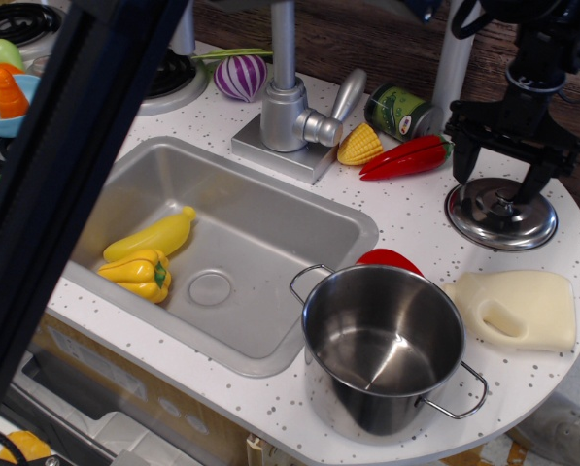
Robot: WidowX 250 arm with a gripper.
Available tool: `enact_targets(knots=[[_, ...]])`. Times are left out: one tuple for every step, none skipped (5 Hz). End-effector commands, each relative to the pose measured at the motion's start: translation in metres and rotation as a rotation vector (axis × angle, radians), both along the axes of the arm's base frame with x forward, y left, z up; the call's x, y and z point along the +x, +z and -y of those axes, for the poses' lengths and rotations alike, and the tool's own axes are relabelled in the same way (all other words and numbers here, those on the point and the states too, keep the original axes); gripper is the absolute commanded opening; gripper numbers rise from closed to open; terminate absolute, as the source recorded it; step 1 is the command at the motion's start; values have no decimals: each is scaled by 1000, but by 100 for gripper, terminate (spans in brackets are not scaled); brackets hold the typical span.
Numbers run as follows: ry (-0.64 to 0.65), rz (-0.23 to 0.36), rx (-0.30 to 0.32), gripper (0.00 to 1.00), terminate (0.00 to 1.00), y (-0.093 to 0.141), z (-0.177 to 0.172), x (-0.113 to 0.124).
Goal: Put lid on pot or pan
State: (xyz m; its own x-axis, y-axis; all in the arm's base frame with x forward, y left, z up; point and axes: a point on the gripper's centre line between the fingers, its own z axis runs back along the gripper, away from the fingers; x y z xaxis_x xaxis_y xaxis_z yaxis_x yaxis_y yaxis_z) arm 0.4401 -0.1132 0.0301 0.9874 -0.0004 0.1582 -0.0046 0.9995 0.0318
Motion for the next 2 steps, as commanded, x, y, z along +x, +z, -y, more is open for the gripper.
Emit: enact_targets(knots=[[-20, 66, -47, 100, 0, 7, -1, 8], [-16, 62, -51, 0, 0, 6, -1, 8]])
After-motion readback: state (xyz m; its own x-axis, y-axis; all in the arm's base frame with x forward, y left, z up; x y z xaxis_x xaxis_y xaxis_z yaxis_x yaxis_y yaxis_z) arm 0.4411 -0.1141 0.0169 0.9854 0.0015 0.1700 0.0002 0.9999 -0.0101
